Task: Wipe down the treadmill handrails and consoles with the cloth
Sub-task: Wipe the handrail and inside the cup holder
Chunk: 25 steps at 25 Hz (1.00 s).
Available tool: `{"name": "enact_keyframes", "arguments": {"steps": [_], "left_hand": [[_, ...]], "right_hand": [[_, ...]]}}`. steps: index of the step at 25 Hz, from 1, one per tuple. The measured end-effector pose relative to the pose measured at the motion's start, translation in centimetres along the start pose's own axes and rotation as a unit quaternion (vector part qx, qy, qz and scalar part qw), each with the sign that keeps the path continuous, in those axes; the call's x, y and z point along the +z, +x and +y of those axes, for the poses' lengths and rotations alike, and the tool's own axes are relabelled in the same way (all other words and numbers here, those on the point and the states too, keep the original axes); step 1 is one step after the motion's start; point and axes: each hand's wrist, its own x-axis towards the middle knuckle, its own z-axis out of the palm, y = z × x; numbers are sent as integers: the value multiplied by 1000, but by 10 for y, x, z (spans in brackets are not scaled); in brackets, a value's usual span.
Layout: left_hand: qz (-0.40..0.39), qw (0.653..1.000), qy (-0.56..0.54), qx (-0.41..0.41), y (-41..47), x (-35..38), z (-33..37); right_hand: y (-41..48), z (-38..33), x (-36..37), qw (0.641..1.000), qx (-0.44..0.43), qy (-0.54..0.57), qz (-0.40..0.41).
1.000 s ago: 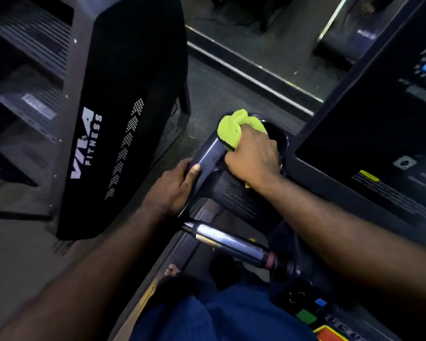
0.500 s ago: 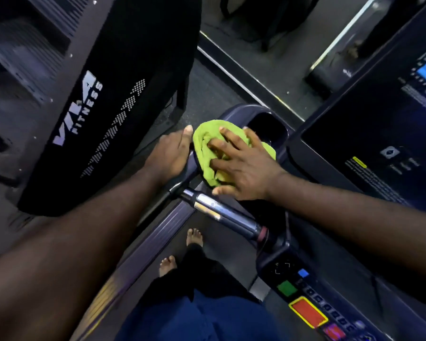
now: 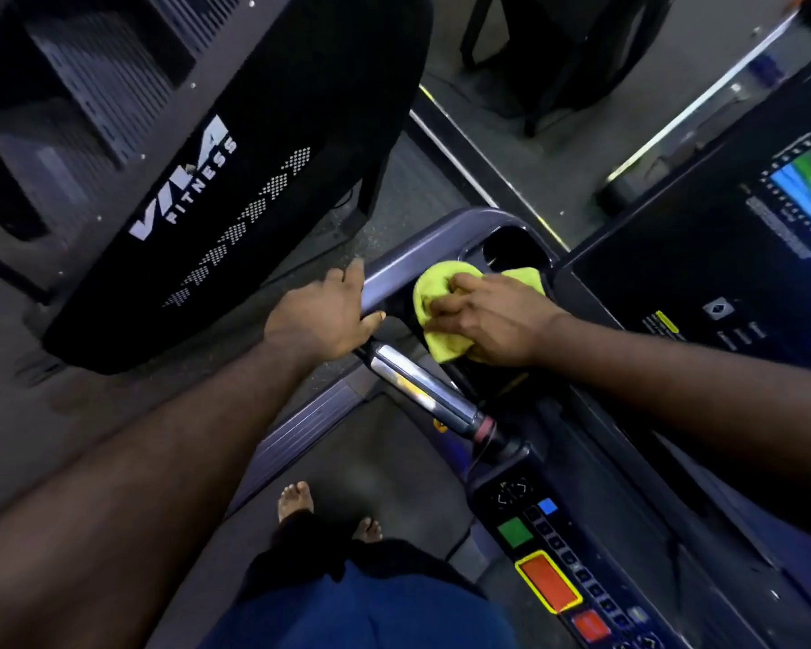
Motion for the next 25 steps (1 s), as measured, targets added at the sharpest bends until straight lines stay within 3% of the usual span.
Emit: {"name": "enact_keyframes", "arguments": {"steps": [7,9,11,15,17,20,23,25], "left_hand": [[-24,1000,11,-8,11,-2,1],[-36,999,14,6,10,-3,3],[-22,998,14,52,12,-3,1],[-36,993,55,97,-2,-5,8],[-36,994,60,86,-9,-8,11],[-42,994,55,83,-11,-14,14],[-38,995,51,80,-9,-13,13],[-44,995,43,79,-9,-14,13]], "right_hand": [[49,4,31,981,-162,-44,101],[62,-15,33,982,-180,-40,46],[72,-27,24,989,-144,-7,-28],[25,-12,21,994,-46,95,-8],[-20,-16,27,992,-57,114,-15],[-45,-22,27,986,-105,85,-101],[11,7,7,998,55,26,-8],[18,5,8,997,68,31,-10]]}}
